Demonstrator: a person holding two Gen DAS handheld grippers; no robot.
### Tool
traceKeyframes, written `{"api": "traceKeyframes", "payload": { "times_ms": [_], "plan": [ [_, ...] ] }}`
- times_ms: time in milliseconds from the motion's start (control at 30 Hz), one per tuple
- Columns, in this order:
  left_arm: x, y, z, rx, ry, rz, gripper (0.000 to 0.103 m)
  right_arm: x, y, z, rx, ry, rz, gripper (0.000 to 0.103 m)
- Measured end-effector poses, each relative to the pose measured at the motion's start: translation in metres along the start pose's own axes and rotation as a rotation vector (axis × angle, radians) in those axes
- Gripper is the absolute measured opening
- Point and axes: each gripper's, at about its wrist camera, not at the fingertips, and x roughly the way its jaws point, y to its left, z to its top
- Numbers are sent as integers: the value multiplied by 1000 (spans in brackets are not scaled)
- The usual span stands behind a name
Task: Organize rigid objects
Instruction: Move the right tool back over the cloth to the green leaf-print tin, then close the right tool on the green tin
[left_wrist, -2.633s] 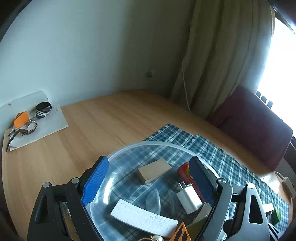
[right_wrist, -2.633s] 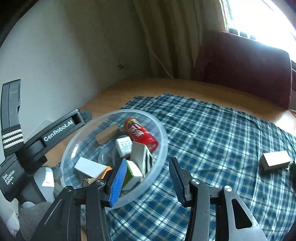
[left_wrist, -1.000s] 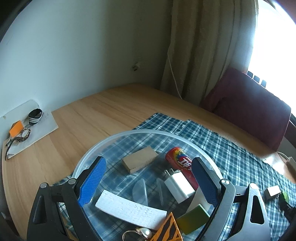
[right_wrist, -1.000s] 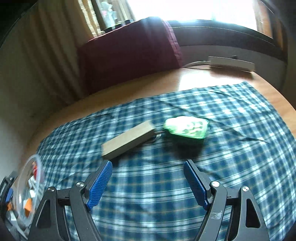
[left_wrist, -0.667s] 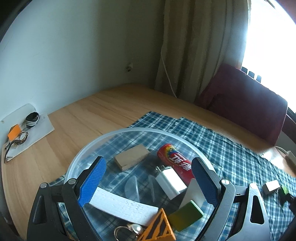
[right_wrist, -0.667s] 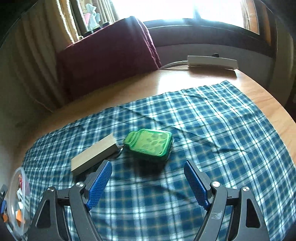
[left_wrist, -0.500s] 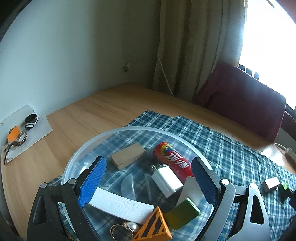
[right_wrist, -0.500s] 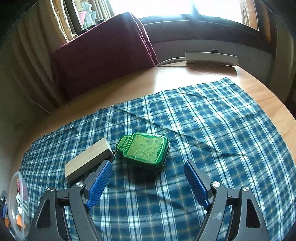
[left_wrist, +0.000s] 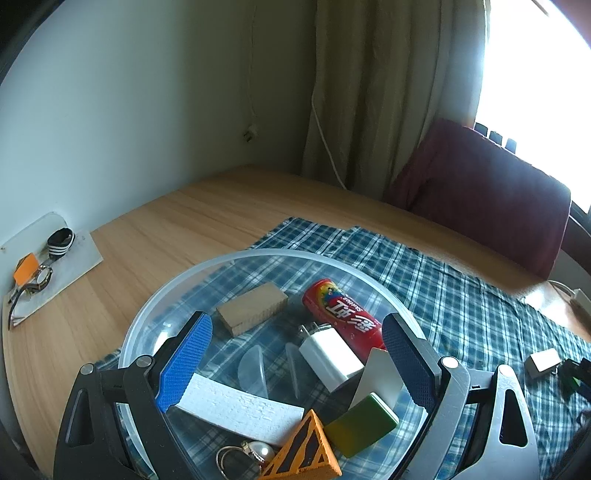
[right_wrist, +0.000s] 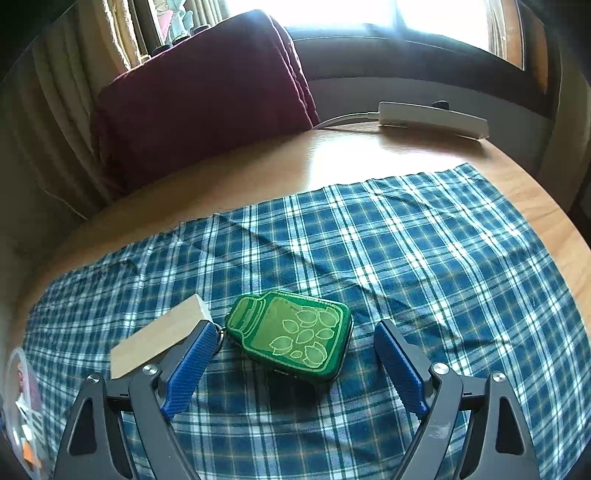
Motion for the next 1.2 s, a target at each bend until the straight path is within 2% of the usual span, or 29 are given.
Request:
{"api": "traceKeyframes", "payload": {
  "times_ms": [67, 133, 333, 600, 733, 1033, 1200],
  "plan": [
    [1, 0, 0, 3, 2, 1, 94, 2, 3, 1, -27, -7, -30, 83],
    [2, -1, -1, 6, 3, 4, 94, 2, 5, 1, -44, -14, -50, 73],
    [-1, -3, -1, 8, -7, 6, 94, -1, 8, -4, -48, -15, -48, 73],
    [-11, -19, -4, 47, 1, -18, 94, -15, -21, -14, -51, -10, -33, 73],
    [-19, -45, -8, 103, 20, -72, 94, -24, -33, -21, -61, -14, -32, 73],
    [-22, -123, -25, 214, 188, -281, 94, -47, -57, -29, -96, -45, 4, 73],
    [-28, -172, -32, 281, 200, -354, 94, -51, -66, -30, -106, -48, 25, 73]
  ]
}}
